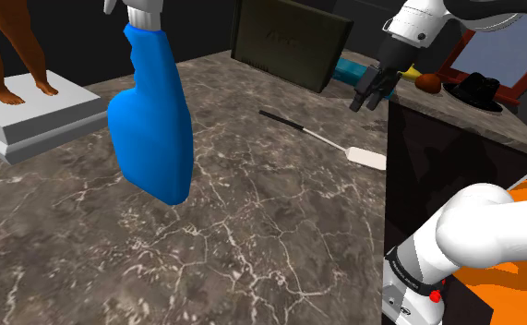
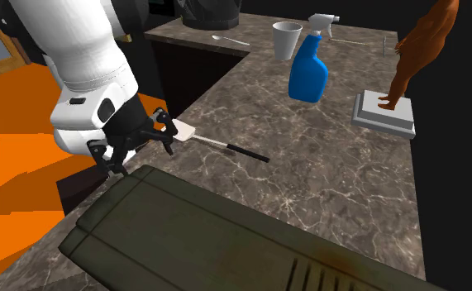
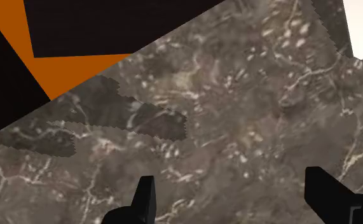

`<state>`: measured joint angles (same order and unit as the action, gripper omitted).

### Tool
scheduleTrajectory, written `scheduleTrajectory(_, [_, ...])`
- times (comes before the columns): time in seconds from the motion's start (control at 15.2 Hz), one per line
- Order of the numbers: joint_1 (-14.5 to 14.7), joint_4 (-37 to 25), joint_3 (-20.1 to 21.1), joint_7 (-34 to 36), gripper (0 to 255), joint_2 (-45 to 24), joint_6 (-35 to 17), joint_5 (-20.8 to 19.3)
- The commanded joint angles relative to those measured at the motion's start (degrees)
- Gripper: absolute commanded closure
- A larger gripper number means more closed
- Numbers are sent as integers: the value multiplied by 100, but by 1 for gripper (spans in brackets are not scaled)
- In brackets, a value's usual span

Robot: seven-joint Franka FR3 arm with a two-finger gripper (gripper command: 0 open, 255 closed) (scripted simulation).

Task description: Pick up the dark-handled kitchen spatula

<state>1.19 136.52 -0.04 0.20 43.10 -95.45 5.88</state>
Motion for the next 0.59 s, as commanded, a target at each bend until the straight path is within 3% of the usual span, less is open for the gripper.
scheduleTrajectory(0.0, [0,0,0,0,0,0,0,0])
scheduleTrajectory(0.53, [753,-414,867,-151,0,-378,-129,200])
